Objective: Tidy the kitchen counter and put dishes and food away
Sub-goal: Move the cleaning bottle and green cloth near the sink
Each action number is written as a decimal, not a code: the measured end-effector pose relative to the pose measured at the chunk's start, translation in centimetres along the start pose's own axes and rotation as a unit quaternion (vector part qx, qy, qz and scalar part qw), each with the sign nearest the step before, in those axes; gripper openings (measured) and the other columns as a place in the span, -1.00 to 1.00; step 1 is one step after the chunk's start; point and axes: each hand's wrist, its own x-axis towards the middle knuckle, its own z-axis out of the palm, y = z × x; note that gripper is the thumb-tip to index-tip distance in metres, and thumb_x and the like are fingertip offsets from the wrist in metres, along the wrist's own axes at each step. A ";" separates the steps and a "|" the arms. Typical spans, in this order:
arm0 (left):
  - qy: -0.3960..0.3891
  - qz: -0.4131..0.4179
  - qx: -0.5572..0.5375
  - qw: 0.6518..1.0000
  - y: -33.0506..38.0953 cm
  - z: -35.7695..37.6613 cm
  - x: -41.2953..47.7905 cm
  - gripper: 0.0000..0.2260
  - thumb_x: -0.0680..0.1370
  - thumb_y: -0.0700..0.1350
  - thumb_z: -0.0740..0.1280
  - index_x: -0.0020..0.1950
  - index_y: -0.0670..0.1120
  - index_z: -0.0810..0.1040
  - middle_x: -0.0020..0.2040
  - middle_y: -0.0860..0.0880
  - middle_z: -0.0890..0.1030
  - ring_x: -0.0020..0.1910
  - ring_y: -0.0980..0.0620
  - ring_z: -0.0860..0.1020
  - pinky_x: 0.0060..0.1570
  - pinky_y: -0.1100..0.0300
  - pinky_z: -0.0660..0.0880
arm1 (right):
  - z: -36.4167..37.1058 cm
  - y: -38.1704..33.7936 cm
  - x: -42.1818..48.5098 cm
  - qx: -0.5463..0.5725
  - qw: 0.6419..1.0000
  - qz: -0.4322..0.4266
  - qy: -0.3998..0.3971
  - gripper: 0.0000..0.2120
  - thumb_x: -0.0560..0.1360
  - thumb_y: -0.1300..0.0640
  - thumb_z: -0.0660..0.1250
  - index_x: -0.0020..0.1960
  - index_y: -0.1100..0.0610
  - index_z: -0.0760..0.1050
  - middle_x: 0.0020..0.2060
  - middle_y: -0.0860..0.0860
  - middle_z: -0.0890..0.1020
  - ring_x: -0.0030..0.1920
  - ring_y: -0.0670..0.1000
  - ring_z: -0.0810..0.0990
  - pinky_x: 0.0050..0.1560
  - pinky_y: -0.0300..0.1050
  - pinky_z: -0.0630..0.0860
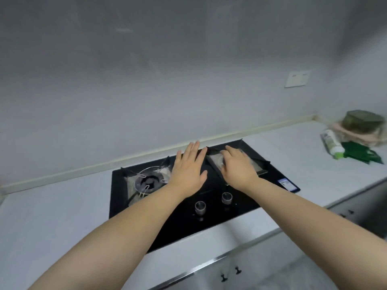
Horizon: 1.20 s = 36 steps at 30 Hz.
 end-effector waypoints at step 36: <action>-0.054 0.322 -0.098 0.940 46.2 17.5 40.1 -0.39 0.60 0.12 0.12 0.56 -0.02 -0.05 0.57 -0.05 -0.09 0.55 -0.03 -0.13 0.48 -0.07 -0.12 | -5.5 57.3 -3.5 -0.108 0.919 0.379 -0.028 -0.43 0.62 -0.08 0.00 0.55 0.11 -0.01 0.54 0.10 0.00 0.53 0.08 -0.01 0.48 0.21 -0.05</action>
